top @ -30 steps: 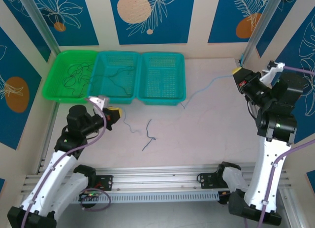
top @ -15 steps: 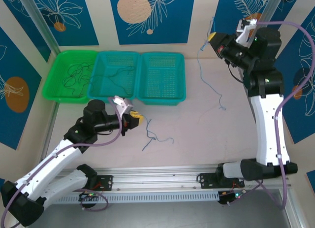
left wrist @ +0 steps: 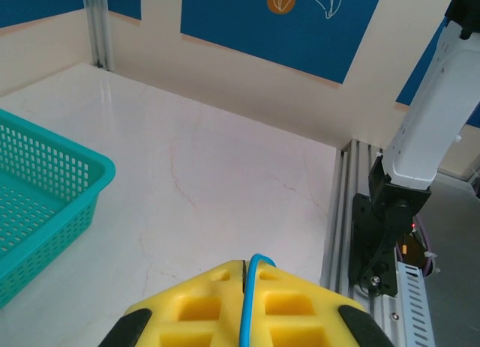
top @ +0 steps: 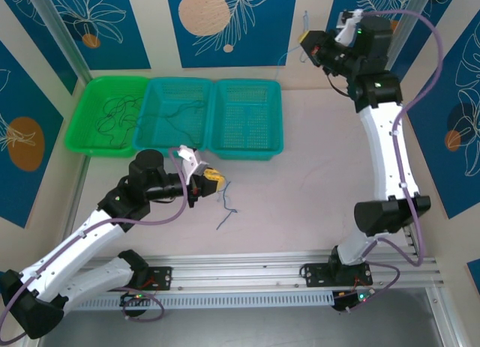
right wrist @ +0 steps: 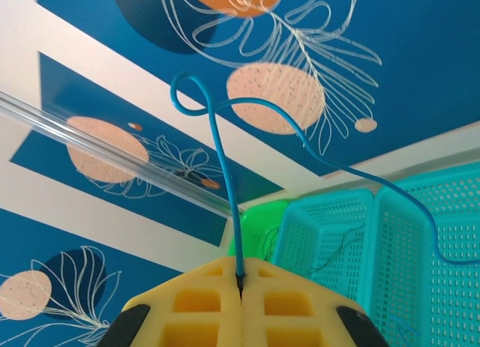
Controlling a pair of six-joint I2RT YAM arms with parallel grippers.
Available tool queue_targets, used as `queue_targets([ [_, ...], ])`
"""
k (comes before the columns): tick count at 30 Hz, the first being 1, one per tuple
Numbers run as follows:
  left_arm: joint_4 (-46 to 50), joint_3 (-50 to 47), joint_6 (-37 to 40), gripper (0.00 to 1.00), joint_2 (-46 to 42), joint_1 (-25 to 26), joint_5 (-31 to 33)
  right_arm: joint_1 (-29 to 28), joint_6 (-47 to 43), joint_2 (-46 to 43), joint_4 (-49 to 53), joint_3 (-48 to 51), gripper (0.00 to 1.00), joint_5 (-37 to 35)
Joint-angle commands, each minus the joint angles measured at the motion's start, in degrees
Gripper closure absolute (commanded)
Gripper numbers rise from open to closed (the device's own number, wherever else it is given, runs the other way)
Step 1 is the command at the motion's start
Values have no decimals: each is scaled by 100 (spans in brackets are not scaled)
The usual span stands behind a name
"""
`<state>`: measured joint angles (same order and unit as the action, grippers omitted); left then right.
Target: Untangle the cables
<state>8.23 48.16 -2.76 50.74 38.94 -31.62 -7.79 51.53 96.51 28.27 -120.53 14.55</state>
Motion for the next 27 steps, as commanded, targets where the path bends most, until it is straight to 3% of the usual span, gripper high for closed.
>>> queue_targets([
  [1, 49, 117, 127, 100, -88, 71, 129, -264, -200, 553, -35, -216, 100, 97],
  [9, 50, 44, 120, 100, -179, 91, 270, -839, -619, 1879, 259, 162, 100, 410],
  [14, -41, 31, 94, 100, -170, 89, 257, -1158, -730, 2321, 566, 539, 99, 98],
  [16, -65, 68, 79, 100, -145, 88, 259, -1172, -853, 2375, 566, 563, 87, 328],
  [18, -169, 118, 37, 100, -106, 96, 295, -1211, -1021, 2119, 392, 739, 62, 257],
  [20, -406, 155, -71, 100, -35, 97, 391, -1205, -1130, 1787, 382, 826, 44, -65],
  [27, -798, 999, -288, 100, 854, 90, 1385, -864, -1203, 600, 680, 1055, 39, -50],
])
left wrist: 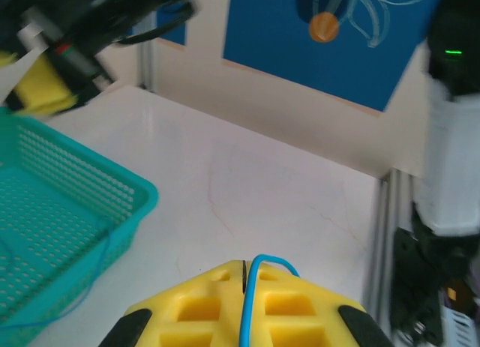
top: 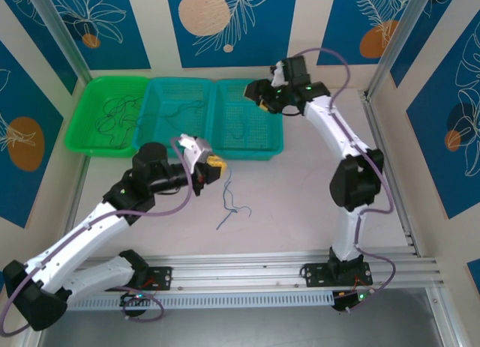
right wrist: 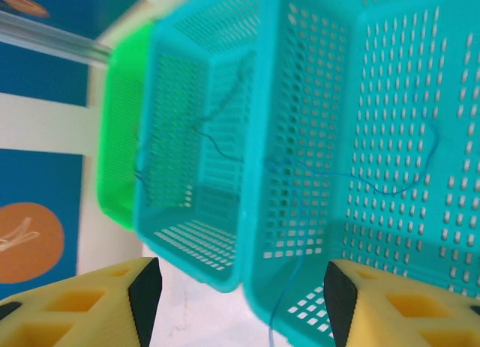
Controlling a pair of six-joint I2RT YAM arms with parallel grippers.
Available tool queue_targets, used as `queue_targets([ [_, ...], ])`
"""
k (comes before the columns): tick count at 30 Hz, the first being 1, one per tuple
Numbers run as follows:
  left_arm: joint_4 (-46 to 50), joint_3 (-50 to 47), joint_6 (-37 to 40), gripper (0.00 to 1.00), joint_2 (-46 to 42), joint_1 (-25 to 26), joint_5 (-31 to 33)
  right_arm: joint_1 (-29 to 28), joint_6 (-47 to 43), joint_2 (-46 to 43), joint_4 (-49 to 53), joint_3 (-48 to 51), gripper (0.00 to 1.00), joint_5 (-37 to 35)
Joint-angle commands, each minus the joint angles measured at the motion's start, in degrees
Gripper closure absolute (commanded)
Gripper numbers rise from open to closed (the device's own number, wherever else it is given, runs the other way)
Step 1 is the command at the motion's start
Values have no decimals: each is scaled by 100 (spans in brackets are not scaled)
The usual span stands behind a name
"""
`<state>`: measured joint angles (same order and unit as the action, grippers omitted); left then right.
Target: Untangle the cables
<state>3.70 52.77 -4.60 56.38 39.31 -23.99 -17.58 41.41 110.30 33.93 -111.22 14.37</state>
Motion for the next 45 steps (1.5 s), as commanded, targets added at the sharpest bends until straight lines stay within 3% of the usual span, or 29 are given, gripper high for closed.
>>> queue_targets([
  [1, -291, 764, -55, 100, 517, 54, 880, 136, -232, -1043, 102, 294, 39, -74],
  [6, -67, 2015, 258, 100, 1800, -90, 1842, 142, -263, -2582, 9, 1445, 39, -380],
  [14, 324, 4348, 362, 100, 4052, -705, 1943, 233, 4, -5028, 72, 3406, 39, -936],
  [21, 1494, 6662, 440, 100, 5896, -975, 2054, 282, 277, -6161, 629, 4101, 39, -886],
  [22, 1666, 6984, 389, 90, 6147, -1008, 2041, 280, 314, -6261, 677, 4162, 39, -881],
  [23, 1879, 7320, 337, 67, 6372, -1028, 2001, 281, 311, -6321, 730, 4187, 39, -900],
  [24, 2080, 7610, 300, 54, 6539, -1044, 1963, 279, 303, -6364, 769, 4195, 39, -918],
  [28, 2602, 8347, 216, 20, 6875, -1039, 1596, 282, 134, -6316, 963, 4052, 39, -980],
  [30, 2636, 8294, 317, 9, 6765, -1001, 1354, 282, 73, -6239, 966, 4063, 39, -981],
  [33, 2573, 7844, 541, 4, 6338, -881, 1095, 234, -3, -6066, 922, 4200, 39, -902],
  [37, 1420, 5713, 542, 3, 4891, -814, 696, -90, -89, -5830, 944, 4422, 40, -980],
  [40, 580, 3930, 516, 0, 3541, -702, 869, -470, -66, -5693, 789, 4726, 40, -1089],
  [45, 155, 1691, 547, 0, 1417, -453, 922, -1313, 300, -5220, 440, 5117, 40, -1157],
])
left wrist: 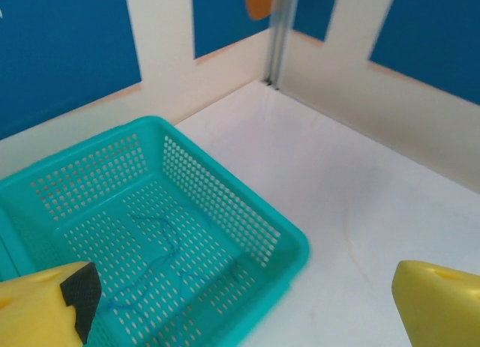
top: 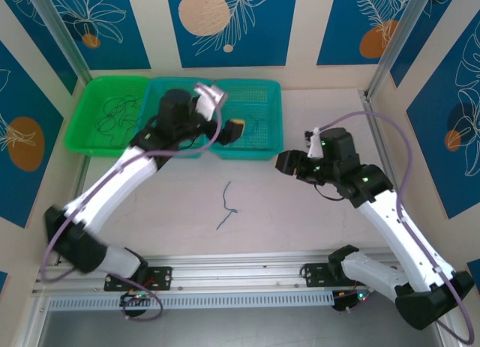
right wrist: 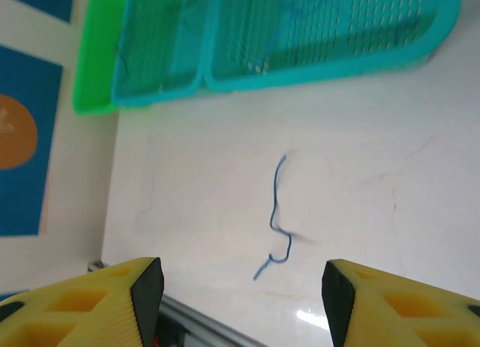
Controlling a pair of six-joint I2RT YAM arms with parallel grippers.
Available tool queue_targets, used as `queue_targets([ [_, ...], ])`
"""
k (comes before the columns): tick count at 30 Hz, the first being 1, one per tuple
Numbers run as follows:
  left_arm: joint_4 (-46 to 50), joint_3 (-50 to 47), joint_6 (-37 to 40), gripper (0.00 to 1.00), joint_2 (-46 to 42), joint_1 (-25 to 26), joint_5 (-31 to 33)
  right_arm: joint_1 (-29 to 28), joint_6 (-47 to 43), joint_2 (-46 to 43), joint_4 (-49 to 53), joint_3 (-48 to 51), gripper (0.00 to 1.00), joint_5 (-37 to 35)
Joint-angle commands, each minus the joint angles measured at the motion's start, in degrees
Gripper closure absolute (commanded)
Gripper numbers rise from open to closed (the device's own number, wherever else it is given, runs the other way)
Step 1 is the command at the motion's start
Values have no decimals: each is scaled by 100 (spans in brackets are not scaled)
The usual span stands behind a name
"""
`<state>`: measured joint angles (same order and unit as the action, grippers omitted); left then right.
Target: Untangle the cables
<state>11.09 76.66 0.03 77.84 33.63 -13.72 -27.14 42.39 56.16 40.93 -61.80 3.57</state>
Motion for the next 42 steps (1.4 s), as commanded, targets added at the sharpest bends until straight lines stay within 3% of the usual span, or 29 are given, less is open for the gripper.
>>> queue_targets([
  [1, -422, -987, 179, 0, -1136, 172, -27, -567, 303, 342, -383, 251, 40, -102],
  [5, 519, -1690, 779, 0, -2345, 369, 44, -1469, 663, 1072, -790, 396, 40, -341],
  [10, 2185, -1866, 1835, 0, -3211, 641, -659, -2124, 1532, 2265, -854, 197, 42, -705],
  [12, 2776, -1911, 2222, 0, -3367, 744, -626, -2173, 2130, 2622, -850, 230, 42, -788],
  [15, 3354, -2068, 2590, 0, -3570, 846, -299, -2163, 2643, 3127, -1404, 395, 42, -217],
  [18, 3575, -2241, 2815, 0, -3683, 852, -49, -2181, 2850, 3733, -1669, 286, 44, 205],
  [22, 3578, -2355, 2923, 0, -3667, 860, -49, -2148, 2987, 4176, -1810, 214, 50, 159],
  [24, 3549, -2399, 2945, 0, -3648, 858, -118, -2134, 3060, 4246, -1854, 265, 58, 62],
  [27, 3551, -2453, 2966, 0, -3653, 857, -140, -2099, 3073, 4273, -1744, 298, 89, -25],
  [29, 3541, -2491, 2976, 0, -3676, 861, -149, -2079, 3053, 4180, -1656, 339, 100, -108],
  [36, 3518, -2455, 2962, 0, -3717, 857, -881, -2035, 2687, 3312, -1054, 299, 100, -704],
  [42, 2751, -2496, 2520, 0, -3815, 856, -1554, -1974, 2026, 2587, -430, -418, 100, -1331],
])
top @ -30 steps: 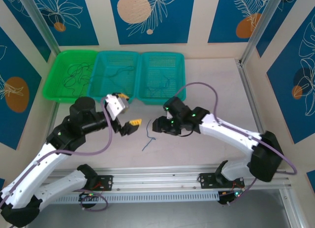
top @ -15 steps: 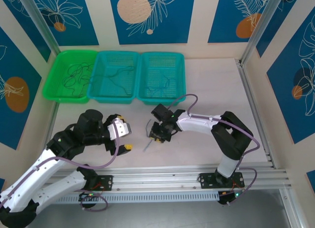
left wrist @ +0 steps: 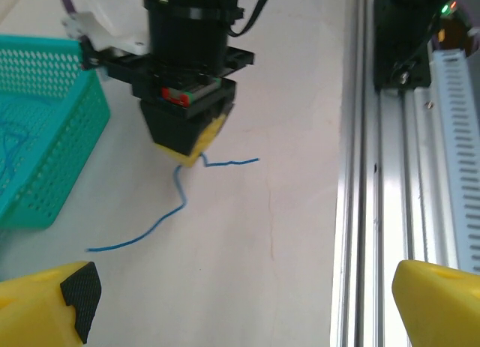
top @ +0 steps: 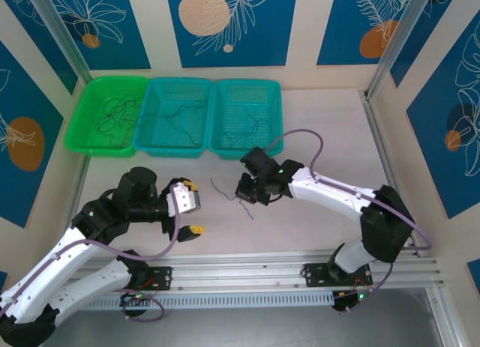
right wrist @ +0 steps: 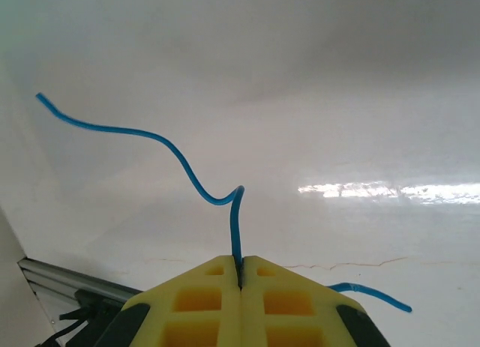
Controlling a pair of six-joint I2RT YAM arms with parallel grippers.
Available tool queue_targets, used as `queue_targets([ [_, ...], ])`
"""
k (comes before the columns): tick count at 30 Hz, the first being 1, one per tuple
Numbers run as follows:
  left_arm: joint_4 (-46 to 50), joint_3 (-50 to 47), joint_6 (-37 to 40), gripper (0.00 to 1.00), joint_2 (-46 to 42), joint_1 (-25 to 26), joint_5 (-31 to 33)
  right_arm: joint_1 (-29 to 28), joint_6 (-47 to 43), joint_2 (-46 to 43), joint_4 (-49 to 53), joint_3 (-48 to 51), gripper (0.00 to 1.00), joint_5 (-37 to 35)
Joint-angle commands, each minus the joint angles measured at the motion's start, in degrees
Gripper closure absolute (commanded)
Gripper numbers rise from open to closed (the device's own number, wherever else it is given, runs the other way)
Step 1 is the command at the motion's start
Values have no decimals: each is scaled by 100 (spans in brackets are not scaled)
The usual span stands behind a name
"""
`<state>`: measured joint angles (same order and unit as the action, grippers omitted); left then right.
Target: Untangle the cables
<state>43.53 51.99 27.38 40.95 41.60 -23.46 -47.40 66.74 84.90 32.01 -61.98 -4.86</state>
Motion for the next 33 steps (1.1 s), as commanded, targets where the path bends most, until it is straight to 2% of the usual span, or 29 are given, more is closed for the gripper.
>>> queue_targets([
  [1, -677, -47, -329, 0, -162, 60, -598, 92, -509, -366, 520, -542, 100, -568],
  [5, -1290, -131, -868, 0, -314, 63, -392, 421, -878, -510, 501, -990, 100, -760],
  [8, -1651, -163, -1347, 0, -385, 56, -47, 917, -1092, -424, 327, -1323, 100, -636],
  [12, -1692, -156, -1786, 0, -346, 59, 717, 1583, -1322, -6, -9, -1811, 100, -264],
  [17, -1617, -156, -2390, 2, -131, 58, 1893, 2093, -1695, 1085, 76, -2865, 97, -26],
  [20, -1565, -182, -2503, 2, 59, 50, 2056, 2274, -1974, 1927, 195, -3784, 83, 275],
  [22, -1464, -154, -2578, 0, 210, 52, 2133, 2403, -2072, 2476, 599, -4633, 64, 694],
  [24, -1404, -177, -2603, 0, 248, 50, 2210, 2440, -2189, 2671, 807, -5107, 53, 784],
  [25, -1407, -224, -2597, 0, 243, 50, 2286, 2446, -2276, 2633, 825, -5182, 49, 741],
  [29, -1431, -520, -2438, 0, 164, 49, 2864, 2527, -2640, 1889, 774, -4669, 46, 466],
  [33, -1565, -956, -2436, 0, 187, 18, 3911, 2615, -3035, 398, 411, -2983, 41, -389],
])
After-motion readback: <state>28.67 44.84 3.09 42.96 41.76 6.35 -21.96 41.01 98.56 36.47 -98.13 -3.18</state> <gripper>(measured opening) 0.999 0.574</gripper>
